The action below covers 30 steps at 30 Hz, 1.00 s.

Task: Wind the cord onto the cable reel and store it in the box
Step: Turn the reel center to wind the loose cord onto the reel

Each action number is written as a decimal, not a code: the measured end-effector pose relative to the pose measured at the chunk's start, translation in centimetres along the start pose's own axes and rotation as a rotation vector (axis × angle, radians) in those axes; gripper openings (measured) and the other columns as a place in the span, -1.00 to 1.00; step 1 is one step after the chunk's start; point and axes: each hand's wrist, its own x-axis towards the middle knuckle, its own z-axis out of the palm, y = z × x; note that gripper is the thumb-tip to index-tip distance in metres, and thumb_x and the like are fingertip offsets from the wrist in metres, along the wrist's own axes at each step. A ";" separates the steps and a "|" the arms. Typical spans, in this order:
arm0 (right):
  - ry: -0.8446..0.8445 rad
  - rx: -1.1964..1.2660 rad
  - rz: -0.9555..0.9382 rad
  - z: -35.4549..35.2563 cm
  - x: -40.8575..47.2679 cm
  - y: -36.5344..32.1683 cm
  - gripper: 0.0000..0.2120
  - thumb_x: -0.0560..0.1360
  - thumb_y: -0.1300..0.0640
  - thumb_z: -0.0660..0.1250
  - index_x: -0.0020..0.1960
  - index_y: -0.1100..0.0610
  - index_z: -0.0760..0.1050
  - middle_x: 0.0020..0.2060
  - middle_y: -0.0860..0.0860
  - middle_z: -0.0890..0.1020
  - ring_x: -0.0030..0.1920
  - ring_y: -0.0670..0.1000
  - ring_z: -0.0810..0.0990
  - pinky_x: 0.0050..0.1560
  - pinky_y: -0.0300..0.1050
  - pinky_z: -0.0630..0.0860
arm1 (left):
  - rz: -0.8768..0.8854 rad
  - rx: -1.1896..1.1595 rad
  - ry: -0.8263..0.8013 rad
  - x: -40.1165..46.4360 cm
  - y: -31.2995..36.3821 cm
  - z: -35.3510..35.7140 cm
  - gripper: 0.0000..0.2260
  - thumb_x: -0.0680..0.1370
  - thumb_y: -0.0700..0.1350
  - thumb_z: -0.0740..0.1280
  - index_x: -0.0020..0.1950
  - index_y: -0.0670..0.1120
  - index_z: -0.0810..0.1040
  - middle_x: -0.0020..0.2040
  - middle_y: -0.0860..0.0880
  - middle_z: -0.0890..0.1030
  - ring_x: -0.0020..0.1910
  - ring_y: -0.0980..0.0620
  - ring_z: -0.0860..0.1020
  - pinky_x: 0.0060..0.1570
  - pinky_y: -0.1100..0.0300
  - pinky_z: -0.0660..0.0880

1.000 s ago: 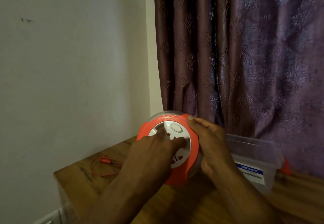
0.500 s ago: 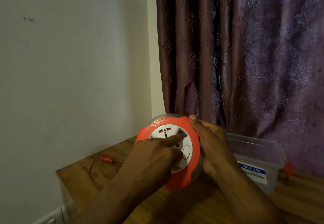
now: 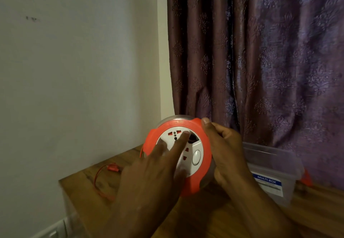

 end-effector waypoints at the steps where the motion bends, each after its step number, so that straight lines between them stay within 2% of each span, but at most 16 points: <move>1: -0.001 0.003 -0.003 0.1 -0.1 -0.2 -0.78 0.53 -0.05 0.36 -0.16 0.04 0.70 -0.29 0.10 0.74 -0.27 0.10 0.70 -0.10 0.12 0.69 | 0.010 0.015 -0.025 0.2 0.2 0.2 -0.41 0.55 0.24 0.02 0.30 0.39 -0.43 0.39 0.02 0.30 0.05 0.01 0.52 -0.09 0.16 0.54; 4: 0.004 -0.001 0.006 0.0 -0.2 -0.5 -0.75 0.54 -0.05 0.35 -0.20 0.03 0.70 -0.24 0.18 0.73 -0.17 0.26 0.72 -0.05 0.24 0.67 | 0.031 0.079 -0.039 0.7 0.2 1.1 -0.32 0.57 0.16 0.08 0.24 0.39 -0.52 0.41 -0.03 0.26 0.12 -0.03 0.50 -0.04 0.14 0.52; 8: 0.017 -0.009 0.036 -0.2 -0.3 -0.8 -0.74 0.54 -0.05 0.35 -0.15 0.10 0.69 -0.20 0.23 0.73 -0.18 0.25 0.71 -0.02 0.30 0.64 | 0.080 0.153 0.003 1.0 0.3 1.5 -0.33 0.54 0.08 0.21 0.38 0.33 -0.25 0.45 -0.12 0.23 0.16 -0.15 0.51 -0.02 0.02 0.53; 11: 0.017 -0.010 0.048 -0.3 -0.2 -0.9 -0.72 0.54 -0.05 0.36 -0.22 0.10 0.69 -0.16 0.27 0.71 -0.20 0.21 0.66 0.00 0.31 0.63 | 0.114 0.194 -0.041 1.3 0.1 1.5 -0.23 0.46 -0.04 0.36 0.38 0.32 -0.14 0.47 -0.15 0.17 0.17 -0.22 0.50 -0.03 -0.02 0.53; 13: 0.005 -0.010 0.051 -0.4 0.0 -0.9 -0.70 0.54 -0.04 0.36 -0.27 0.07 0.69 -0.18 0.25 0.71 -0.23 0.18 0.66 -0.01 0.27 0.64 | 0.136 0.206 -0.055 1.6 0.0 1.4 -0.23 0.41 -0.07 0.41 0.36 0.29 -0.08 0.46 -0.16 0.20 0.15 -0.24 0.51 -0.06 -0.03 0.54; 15: -0.023 -0.022 0.041 -0.4 0.0 -0.8 -0.70 0.54 -0.05 0.35 -0.29 0.03 0.69 -0.25 0.20 0.73 -0.28 0.12 0.67 -0.08 0.19 0.65 | 0.147 0.201 -0.073 1.8 0.0 1.0 -0.33 0.37 -0.07 0.45 0.31 0.26 0.14 0.42 -0.13 0.30 0.11 -0.25 0.53 -0.10 -0.04 0.55; 17: -0.039 -0.031 0.039 -0.3 0.0 -0.6 -0.71 0.55 -0.06 0.35 -0.28 0.02 0.69 -0.31 0.14 0.73 -0.32 0.08 0.68 -0.14 0.13 0.66 | 0.177 0.202 -0.075 2.1 0.1 0.3 -0.52 0.33 -0.08 0.49 0.16 0.23 0.42 0.35 -0.09 0.41 0.07 -0.26 0.55 -0.14 -0.08 0.57; 19: -0.046 -0.031 0.045 -0.2 0.0 -0.5 -0.71 0.54 -0.07 0.35 -0.26 0.03 0.69 -0.32 0.16 0.72 -0.35 0.08 0.68 -0.16 0.12 0.66 | 0.219 0.230 -0.079 2.2 0.3 -0.1 -0.64 0.29 -0.10 0.54 0.01 0.16 0.56 0.32 -0.06 0.47 0.09 -0.29 0.55 -0.16 -0.18 0.56; 22: -0.037 -0.039 0.043 -0.2 0.0 -0.6 -0.72 0.54 -0.08 0.35 -0.23 0.04 0.69 -0.25 0.23 0.72 -0.32 0.14 0.70 -0.13 0.21 0.66 | 0.252 0.255 -0.072 2.2 0.5 -0.2 -0.72 0.31 -0.12 0.53 -0.03 0.08 0.60 0.37 -0.02 0.43 0.14 -0.30 0.52 -0.13 -0.18 0.55; 24: -0.027 -0.044 0.034 -0.3 0.1 -0.6 -0.73 0.54 -0.09 0.34 -0.22 0.02 0.69 -0.28 0.15 0.74 -0.30 0.14 0.73 -0.13 0.17 0.69 | 0.267 0.240 -0.032 2.2 0.4 -0.4 -0.76 0.32 -0.12 0.52 -0.06 0.06 0.60 0.36 0.00 0.44 0.10 -0.28 0.55 -0.17 -0.11 0.57; 27: -0.007 -0.058 -0.002 -0.4 0.2 -0.6 -0.72 0.55 -0.08 0.34 -0.25 0.00 0.69 -0.34 0.06 0.73 -0.35 0.06 0.71 -0.24 0.00 0.65 | 0.241 0.088 0.110 1.5 0.3 -0.5 -0.77 0.32 -0.10 0.48 -0.06 0.04 0.57 0.22 0.01 0.56 -0.11 -0.18 0.64 -0.35 0.00 0.60; 30: 0.049 -0.035 -0.013 -0.5 0.3 -0.7 -0.72 0.53 -0.06 0.37 -0.27 0.04 0.68 -0.34 0.07 0.71 -0.35 0.06 0.65 -0.22 0.00 0.61 | 0.081 -0.035 0.217 0.6 0.1 -0.6 -0.69 0.41 0.00 0.33 0.14 0.04 0.48 0.06 0.02 0.63 -0.30 -0.02 0.61 -0.44 0.15 0.57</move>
